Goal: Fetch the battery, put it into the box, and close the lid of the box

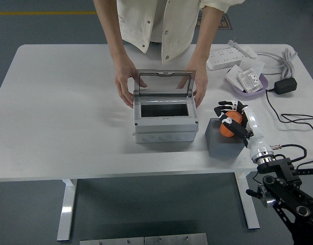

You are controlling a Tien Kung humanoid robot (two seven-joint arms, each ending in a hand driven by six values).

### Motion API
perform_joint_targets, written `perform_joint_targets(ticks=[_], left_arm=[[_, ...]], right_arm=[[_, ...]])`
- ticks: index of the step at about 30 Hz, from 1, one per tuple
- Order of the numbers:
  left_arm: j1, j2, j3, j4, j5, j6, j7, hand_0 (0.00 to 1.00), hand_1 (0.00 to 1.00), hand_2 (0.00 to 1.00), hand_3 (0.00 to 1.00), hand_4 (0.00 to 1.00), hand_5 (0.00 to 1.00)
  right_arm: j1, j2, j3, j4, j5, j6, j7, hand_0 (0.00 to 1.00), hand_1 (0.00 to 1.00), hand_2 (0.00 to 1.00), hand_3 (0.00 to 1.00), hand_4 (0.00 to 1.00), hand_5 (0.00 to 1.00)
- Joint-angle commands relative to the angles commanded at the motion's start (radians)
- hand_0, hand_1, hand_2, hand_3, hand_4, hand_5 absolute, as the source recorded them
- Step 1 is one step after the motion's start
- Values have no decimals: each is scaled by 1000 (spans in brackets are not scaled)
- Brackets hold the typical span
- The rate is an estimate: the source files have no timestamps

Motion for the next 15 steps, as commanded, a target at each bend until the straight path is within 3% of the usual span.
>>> perform_joint_targets(ticks=[7,8,13,14,15], left_arm=[[0,0,7,0,-9,2,-2,652,716,626,601,628,354],[0,0,6,0,-8,3,-2,652,716,625,602,627,353],[0,0,-1,0,-3,4,-1,652,716,625,602,627,353],[1,0,-1,0,-2,4,-1,651,715,626,603,628,351],[1,0,-1,0,-2,4,-1,651,715,626,603,628,351]], right_arm=[[-1,-1,-6,-3,-15,-3,-6,595,591,617,632,825,354],[-1,-2,-7,-4,-17,-4,-8,590,594,609,630,797,273],[-1,-4,-11,-5,-13,-14,-10,590,594,609,630,797,273],[-1,-4,-12,-5,-11,-16,-10,562,590,581,615,641,123],[-1,-5,-12,-5,-8,-18,-9,562,590,581,615,641,123]])
